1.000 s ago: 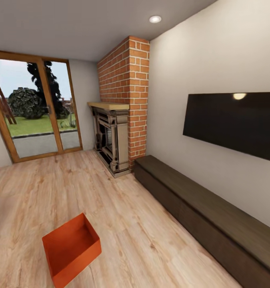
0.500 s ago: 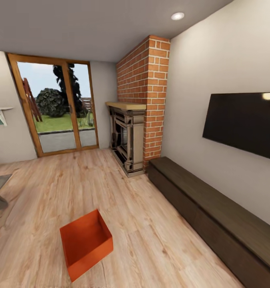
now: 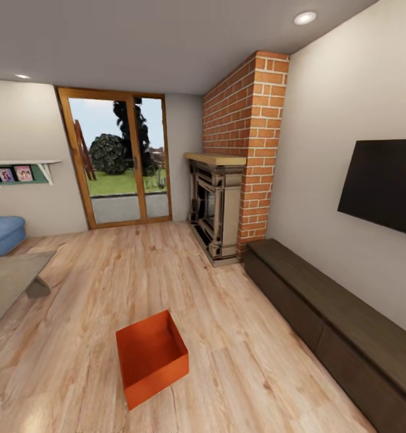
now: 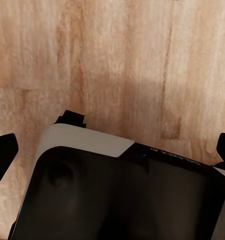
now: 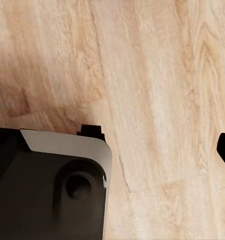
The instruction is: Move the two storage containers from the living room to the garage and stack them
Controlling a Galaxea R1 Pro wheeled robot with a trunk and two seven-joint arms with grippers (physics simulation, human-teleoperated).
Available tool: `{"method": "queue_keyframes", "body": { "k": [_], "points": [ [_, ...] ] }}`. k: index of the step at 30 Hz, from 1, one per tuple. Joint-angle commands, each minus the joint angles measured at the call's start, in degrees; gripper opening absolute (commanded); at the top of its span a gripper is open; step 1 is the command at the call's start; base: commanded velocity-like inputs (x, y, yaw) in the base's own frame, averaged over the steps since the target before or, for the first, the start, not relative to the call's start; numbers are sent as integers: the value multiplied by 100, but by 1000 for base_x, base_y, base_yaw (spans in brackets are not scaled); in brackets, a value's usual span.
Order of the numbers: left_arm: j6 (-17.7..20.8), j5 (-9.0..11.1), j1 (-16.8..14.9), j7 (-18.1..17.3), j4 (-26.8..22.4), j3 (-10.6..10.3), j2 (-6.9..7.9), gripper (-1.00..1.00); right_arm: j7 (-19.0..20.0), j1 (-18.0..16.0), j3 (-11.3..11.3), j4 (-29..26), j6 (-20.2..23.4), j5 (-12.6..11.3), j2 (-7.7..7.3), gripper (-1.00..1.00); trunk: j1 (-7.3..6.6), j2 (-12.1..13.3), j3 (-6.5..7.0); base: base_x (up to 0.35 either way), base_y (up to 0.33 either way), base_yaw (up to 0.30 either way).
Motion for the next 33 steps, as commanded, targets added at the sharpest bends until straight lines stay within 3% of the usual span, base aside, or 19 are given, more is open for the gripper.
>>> {"method": "queue_keyframes", "body": {
  "k": [1,17,33],
  "points": [
    [-18,10,-5,-7,8,43,-1,100,-15,-7,44,18,-33,-19,1,100,0,-5,-7,0,0,272],
    [-18,7,-5,-7,8,47,-14,100,-5,-7,43,18,-24,-20,1,100,0,-5,-7,0,0,208],
    [-18,-16,-5,-15,7,45,-14,100,3,-7,55,18,2,-16,-8,100,0,-5,-7,76,-46,13]
  ]
}}
